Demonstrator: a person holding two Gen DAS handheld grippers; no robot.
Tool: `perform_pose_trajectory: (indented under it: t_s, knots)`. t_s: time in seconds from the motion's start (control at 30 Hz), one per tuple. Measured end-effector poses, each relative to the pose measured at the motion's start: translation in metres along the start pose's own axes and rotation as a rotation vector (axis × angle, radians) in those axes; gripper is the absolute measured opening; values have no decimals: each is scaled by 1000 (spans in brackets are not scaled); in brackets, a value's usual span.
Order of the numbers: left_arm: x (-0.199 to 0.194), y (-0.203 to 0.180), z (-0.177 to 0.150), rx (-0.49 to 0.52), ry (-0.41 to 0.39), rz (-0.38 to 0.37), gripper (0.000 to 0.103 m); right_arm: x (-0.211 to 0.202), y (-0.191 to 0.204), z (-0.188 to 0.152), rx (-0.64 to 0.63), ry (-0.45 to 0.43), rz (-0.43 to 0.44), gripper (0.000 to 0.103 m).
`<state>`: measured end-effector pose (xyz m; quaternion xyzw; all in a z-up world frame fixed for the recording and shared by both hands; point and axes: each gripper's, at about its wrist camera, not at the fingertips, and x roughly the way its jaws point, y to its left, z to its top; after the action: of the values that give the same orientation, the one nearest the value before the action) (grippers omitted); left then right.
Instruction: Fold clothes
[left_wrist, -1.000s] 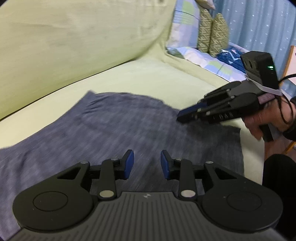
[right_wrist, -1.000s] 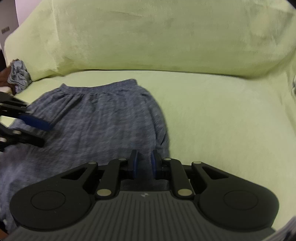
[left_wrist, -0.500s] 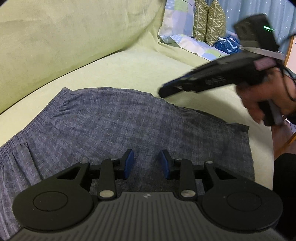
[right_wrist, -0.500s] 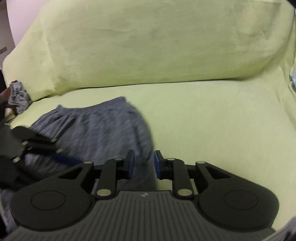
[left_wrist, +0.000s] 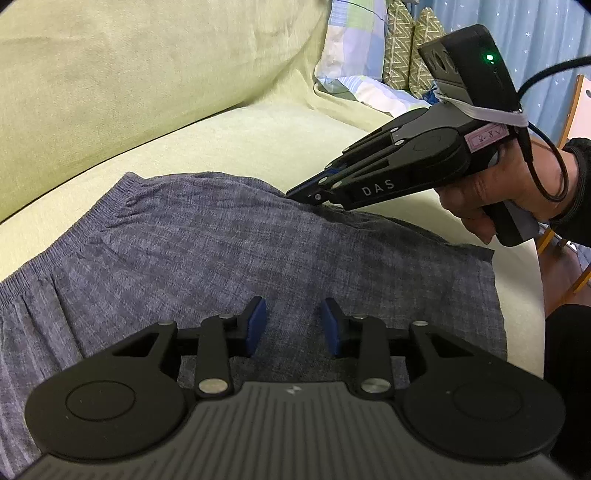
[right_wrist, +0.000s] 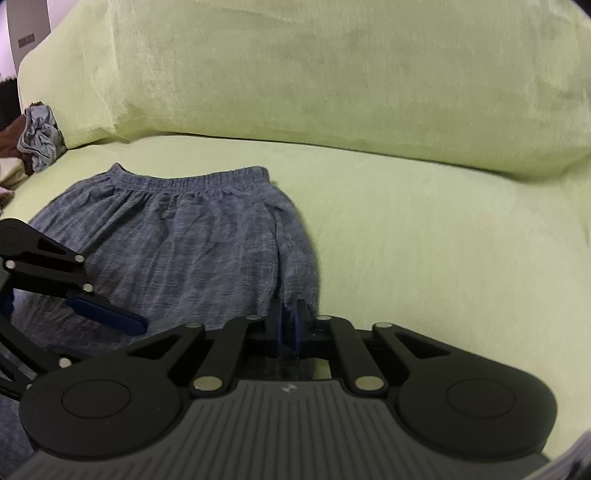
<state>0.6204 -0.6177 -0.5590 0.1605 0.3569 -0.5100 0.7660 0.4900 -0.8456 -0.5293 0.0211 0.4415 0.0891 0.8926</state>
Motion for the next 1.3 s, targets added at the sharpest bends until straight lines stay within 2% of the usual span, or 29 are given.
perform_pose_trajectory:
  t_s: [0.13, 0.2, 0.27, 0.37, 0.5, 0.57, 0.6, 0.63, 0.73, 0.87, 0.97, 1.03, 1.17, 1.3]
  knots:
    - [-1, 2, 1, -18, -7, -11, 40, 0, -1, 2, -12, 7, -27, 0]
    - [-8, 4, -1, -28, -24, -11, 41, -5, 1, 4, 4, -7, -39, 5]
    - [-16, 5, -3, -36, -46, -3, 41, -21, 1, 7, 45, -71, -34, 5]
    - [-34, 13, -11, -56, -82, 38, 42, -27, 2, 10, 72, -84, -6, 6]
    - [-59, 35, -26, -89, -101, 115, 48, -15, 9, 14, 28, -24, 19, 7]
    - [-68, 49, -34, -109, -101, 153, 48, -5, 11, 12, 5, 9, 5, 6]
    - [-72, 59, -39, -124, -97, 177, 48, -2, 13, 10, -19, 20, -35, 8]
    - [-75, 68, -43, -135, -95, 195, 48, -1, 15, 9, -40, 18, -81, 9]
    - [-81, 90, -49, -153, -98, 233, 48, -9, 26, 14, -29, -22, -108, 11]
    - [-86, 110, -50, -147, -133, 276, 48, -20, 56, 29, -77, -86, -106, 11]
    - [-90, 133, -57, -199, -177, 286, 48, -7, 90, 44, -149, -67, -43, 11]
    - [-88, 150, -62, -235, -173, 287, 48, 10, 108, 50, -191, -40, -16, 11]
    - [-81, 164, -68, -186, -139, 301, 51, 50, 133, 57, -234, 6, 19, 11]
    - [-87, 181, -70, -226, -145, 287, 50, 71, 139, 57, -242, 28, 30, 12]
